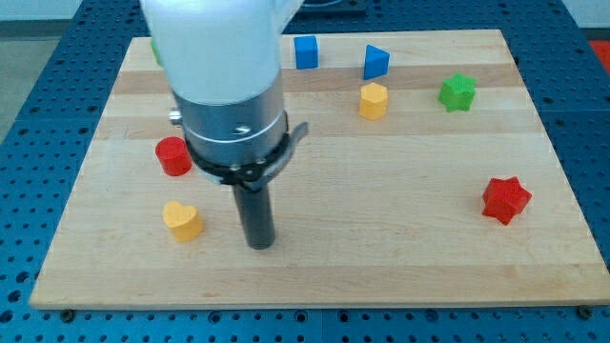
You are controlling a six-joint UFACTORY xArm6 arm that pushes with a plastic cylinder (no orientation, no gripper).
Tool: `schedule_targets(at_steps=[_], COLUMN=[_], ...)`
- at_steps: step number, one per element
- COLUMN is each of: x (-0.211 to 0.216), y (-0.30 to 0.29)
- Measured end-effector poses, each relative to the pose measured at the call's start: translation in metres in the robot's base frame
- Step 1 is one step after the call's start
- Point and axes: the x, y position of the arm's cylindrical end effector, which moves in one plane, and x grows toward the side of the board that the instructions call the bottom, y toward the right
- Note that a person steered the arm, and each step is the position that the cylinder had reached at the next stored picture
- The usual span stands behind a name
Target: Keep yellow heart on right side of red circle
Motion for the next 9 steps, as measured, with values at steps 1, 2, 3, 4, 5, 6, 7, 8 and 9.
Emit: schedule_targets(at_steps=[1,2,3,4,5,6,7,8,9], x=[0.006,0.006,0.014,0.014,0.007,-0.011,-0.018,-0.030,-0.042], y=[-0.050,-0.052,-0.085,-0.087,-0.089,-0.089,-0.090,-0.093,-0.088])
